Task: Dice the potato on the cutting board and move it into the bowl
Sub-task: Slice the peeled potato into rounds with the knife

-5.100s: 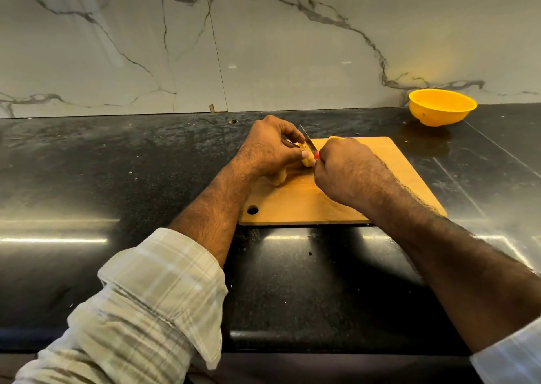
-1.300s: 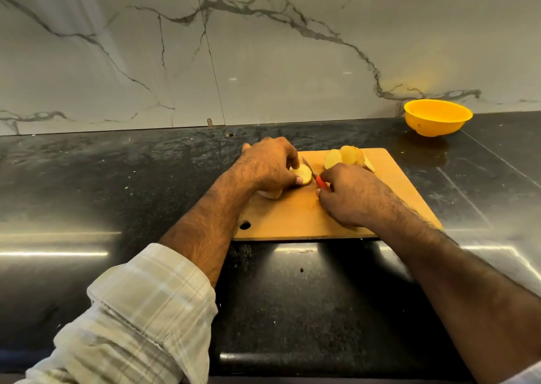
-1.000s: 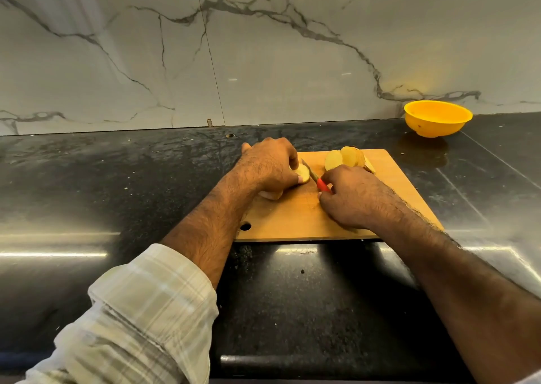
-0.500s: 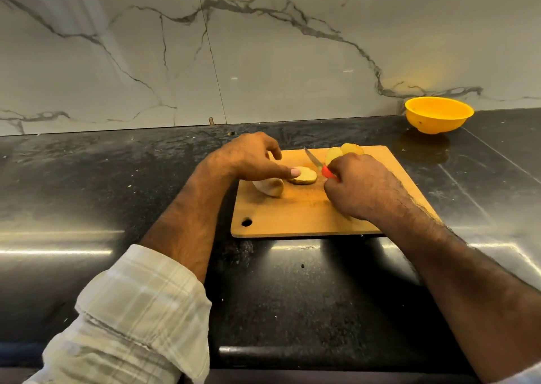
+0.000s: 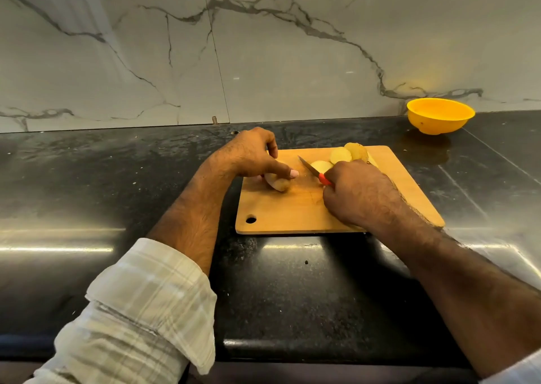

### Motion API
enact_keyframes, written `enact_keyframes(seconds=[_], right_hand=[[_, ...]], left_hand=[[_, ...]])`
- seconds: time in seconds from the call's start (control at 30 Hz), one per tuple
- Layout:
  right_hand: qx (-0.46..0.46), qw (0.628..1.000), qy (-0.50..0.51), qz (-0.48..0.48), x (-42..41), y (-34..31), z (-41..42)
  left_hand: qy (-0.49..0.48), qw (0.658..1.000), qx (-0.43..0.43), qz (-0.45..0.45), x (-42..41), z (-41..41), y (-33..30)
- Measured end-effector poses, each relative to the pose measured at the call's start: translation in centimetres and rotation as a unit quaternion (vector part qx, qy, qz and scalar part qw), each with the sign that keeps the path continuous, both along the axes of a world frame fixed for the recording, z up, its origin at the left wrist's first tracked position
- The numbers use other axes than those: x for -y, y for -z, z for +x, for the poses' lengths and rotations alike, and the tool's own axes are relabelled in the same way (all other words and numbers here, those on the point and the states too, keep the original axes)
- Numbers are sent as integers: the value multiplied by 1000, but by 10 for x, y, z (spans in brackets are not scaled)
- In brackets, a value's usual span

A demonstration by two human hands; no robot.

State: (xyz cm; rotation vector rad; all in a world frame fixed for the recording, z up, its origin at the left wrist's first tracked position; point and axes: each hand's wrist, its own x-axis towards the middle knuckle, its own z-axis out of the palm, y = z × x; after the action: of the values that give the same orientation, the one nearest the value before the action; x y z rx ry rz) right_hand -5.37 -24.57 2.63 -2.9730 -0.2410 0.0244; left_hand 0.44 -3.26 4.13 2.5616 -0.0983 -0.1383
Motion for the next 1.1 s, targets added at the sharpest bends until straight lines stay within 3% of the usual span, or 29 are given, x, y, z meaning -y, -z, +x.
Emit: enact_keyframes(seconds=[0.27,0.5,0.67,0.83,1.1], right_hand=[[22,999,12,32,5,9,7],[10,997,2,78,3,13,10],[6,996,3,87,3,12,12],[-2,996,2,88,2,13,12],[10,995,8,96,-5,14,11]], left_hand=[[-17,990,20,-140,15,10,20],[87,990,-69,-86,0,-3,6],[33,999,17,19,-6,-7,-3],[155,979,-135,8,-23,-19,-14],[85,996,3,-26,-17,-7,-2]])
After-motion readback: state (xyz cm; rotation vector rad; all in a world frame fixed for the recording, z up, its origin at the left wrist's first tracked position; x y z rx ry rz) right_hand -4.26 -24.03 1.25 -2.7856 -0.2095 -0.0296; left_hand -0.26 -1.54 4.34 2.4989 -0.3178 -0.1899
